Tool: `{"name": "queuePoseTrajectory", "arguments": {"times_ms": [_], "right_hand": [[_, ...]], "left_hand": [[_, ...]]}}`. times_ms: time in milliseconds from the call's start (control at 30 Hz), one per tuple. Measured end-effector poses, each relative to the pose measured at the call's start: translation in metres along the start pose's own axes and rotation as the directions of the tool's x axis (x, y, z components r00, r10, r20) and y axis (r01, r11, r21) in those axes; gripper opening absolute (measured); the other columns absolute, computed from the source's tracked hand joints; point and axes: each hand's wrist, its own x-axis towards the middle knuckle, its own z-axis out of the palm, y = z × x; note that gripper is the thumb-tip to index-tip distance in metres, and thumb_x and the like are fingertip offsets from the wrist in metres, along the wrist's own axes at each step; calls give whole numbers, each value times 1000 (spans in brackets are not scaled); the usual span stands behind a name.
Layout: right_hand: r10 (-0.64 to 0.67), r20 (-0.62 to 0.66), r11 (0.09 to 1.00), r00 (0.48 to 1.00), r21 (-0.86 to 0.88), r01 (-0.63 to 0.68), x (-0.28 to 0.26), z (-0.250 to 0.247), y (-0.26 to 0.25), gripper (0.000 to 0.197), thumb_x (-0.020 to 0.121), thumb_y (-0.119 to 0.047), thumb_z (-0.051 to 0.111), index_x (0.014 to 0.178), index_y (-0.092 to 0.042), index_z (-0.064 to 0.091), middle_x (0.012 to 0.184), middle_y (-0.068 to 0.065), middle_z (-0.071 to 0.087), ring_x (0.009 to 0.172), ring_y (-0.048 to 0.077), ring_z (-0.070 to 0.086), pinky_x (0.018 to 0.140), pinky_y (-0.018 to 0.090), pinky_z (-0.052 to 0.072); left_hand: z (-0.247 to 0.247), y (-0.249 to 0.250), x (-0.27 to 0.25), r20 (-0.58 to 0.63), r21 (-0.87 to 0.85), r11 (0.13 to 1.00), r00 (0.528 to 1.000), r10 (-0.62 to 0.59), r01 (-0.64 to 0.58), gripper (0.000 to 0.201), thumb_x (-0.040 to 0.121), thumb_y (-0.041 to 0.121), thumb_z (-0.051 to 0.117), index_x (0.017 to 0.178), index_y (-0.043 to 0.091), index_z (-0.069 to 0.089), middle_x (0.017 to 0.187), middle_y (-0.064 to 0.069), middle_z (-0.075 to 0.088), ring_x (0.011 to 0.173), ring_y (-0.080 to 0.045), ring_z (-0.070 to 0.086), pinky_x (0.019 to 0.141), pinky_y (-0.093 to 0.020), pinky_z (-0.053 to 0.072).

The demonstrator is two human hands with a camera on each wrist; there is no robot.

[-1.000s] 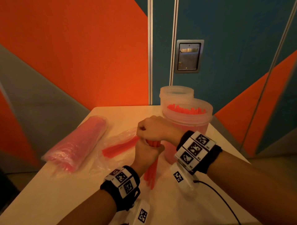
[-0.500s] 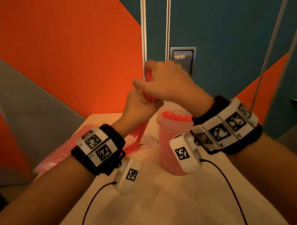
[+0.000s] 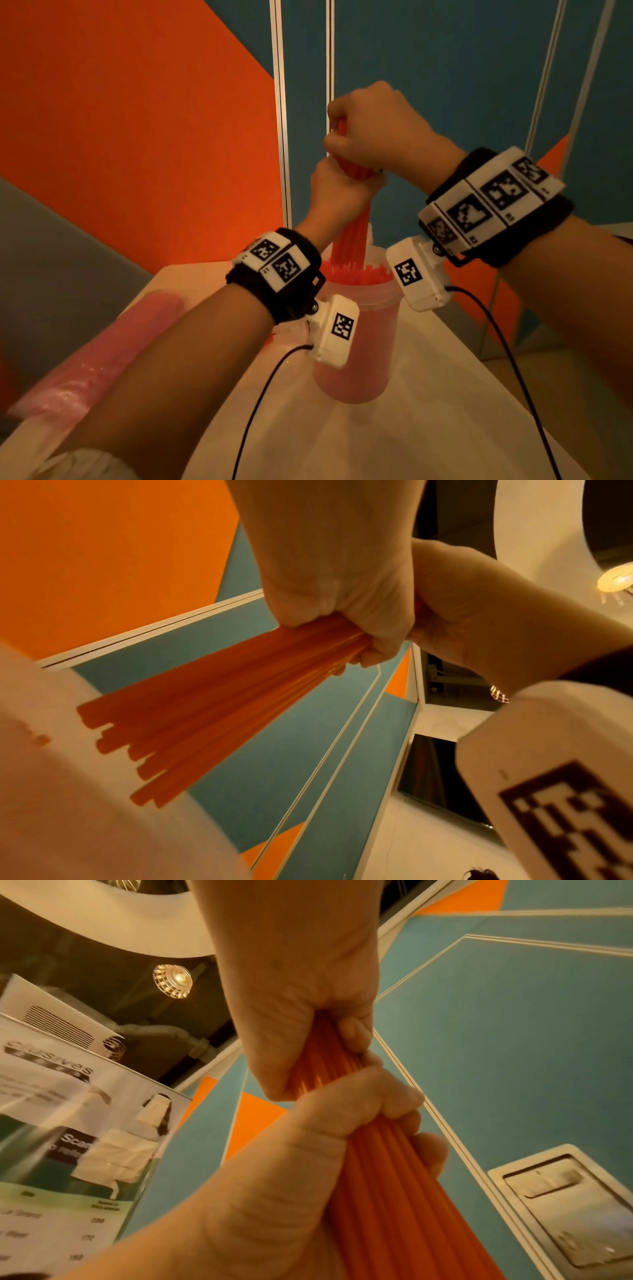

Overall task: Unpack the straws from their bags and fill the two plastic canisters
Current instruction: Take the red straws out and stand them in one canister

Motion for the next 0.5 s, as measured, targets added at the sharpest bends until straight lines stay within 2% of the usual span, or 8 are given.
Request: {"name": "queuePoseTrajectory", "arguments": {"times_ms": [67, 133, 233, 300, 400, 467, 500], "right_hand": [[18, 61, 1000, 998, -1, -18, -5, 15, 8, 13, 83, -27, 51, 77, -16, 55, 75, 6, 50, 72, 24, 41, 63, 28, 30], [31, 124, 999, 992, 9, -33, -9, 34, 15, 14, 83, -28, 52, 75, -16, 53, 76, 7, 51, 73, 23, 41, 65, 30, 31], [64, 214, 997, 975, 34, -73, -17, 60, 23, 15, 83, -27, 54, 73, -15, 54, 74, 6, 52, 72, 23, 45, 64, 29, 33], [100, 285, 992, 953, 41, -116, -24, 77, 28, 16, 83, -27, 54, 74, -14, 55, 75, 8, 55, 73, 22, 45, 65, 28, 33], [163, 376, 976, 912, 74, -205, -33, 103, 37, 19, 82, -27, 56, 77, -9, 60, 84, 12, 62, 77, 23, 48, 65, 28, 35], [202, 403, 958, 893, 107, -265, -39, 114, 40, 15, 81, -28, 58, 75, -15, 57, 85, 11, 61, 84, 28, 54, 67, 28, 36], [215, 409, 952, 887, 117, -284, -40, 117, 40, 14, 82, -29, 57, 78, -16, 59, 85, 11, 60, 89, 29, 56, 68, 28, 37]], "left_hand": [[8, -14, -5, 3, 6, 999, 999, -51, 51, 14, 61, 11, 68, 66, 20, 58, 69, -13, 66, 67, -30, 64, 58, -47, 52], [13, -28, -12, 14, 33, 994, 994, -105, 104, 12, 61, 12, 67, 64, 18, 58, 69, -14, 65, 65, -26, 62, 57, -41, 50], [16, -50, -23, 75, 25, 973, 970, -231, 229, 12, 67, 0, 68, 71, 8, 60, 72, -17, 64, 65, -22, 60, 59, -36, 48], [16, -59, -30, 181, -2, 937, 921, -344, 350, 17, 68, -7, 67, 74, 6, 59, 69, -14, 59, 63, -20, 57, 60, -34, 47], [12, -65, -34, 335, -7, 862, 813, -475, 507, 30, 67, -18, 67, 73, 9, 55, 69, -8, 55, 63, -18, 57, 60, -30, 49], [9, -67, -34, 420, -19, 829, 757, -501, 559, 33, 66, -20, 67, 85, 6, 59, 82, -11, 61, 71, -18, 63, 64, -29, 54], [8, -66, -34, 443, -41, 822, 748, -495, 568, 41, 64, -21, 68, 98, 1, 59, 90, -15, 64, 75, -19, 65, 65, -28, 56]]}}
